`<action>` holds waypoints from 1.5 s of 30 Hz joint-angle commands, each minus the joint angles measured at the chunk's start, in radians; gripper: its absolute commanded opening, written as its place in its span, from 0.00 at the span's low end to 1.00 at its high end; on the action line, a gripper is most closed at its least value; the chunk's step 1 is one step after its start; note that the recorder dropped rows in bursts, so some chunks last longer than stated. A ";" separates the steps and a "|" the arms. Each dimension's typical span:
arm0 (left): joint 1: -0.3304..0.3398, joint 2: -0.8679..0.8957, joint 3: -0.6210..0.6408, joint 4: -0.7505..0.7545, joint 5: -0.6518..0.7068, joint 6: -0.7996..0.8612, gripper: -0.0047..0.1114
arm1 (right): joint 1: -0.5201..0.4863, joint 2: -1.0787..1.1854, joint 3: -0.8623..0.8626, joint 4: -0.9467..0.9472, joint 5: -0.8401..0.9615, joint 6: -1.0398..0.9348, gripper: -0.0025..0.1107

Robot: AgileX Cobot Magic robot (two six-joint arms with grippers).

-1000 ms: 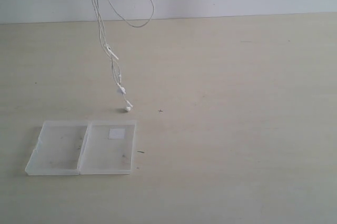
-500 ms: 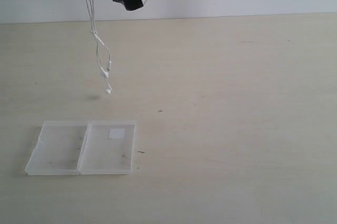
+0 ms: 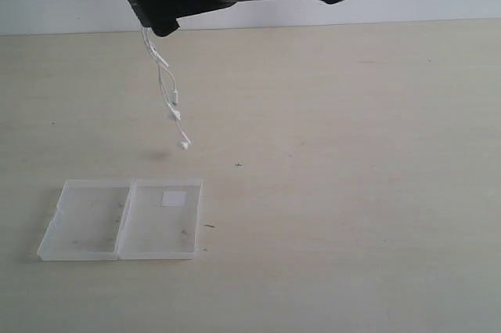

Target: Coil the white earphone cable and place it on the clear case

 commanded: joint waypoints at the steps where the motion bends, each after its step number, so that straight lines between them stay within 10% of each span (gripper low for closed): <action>1: 0.002 -0.010 -0.004 -0.019 -0.001 -0.006 0.04 | 0.001 0.020 0.002 0.016 -0.062 0.015 0.91; 25: 0.002 -0.010 -0.004 -0.049 0.020 -0.005 0.04 | 0.001 0.069 0.002 0.071 -0.266 -0.042 0.91; 45: 0.002 -0.010 -0.017 0.146 0.204 0.104 0.04 | 0.001 -0.242 0.002 -0.058 0.526 -0.151 0.90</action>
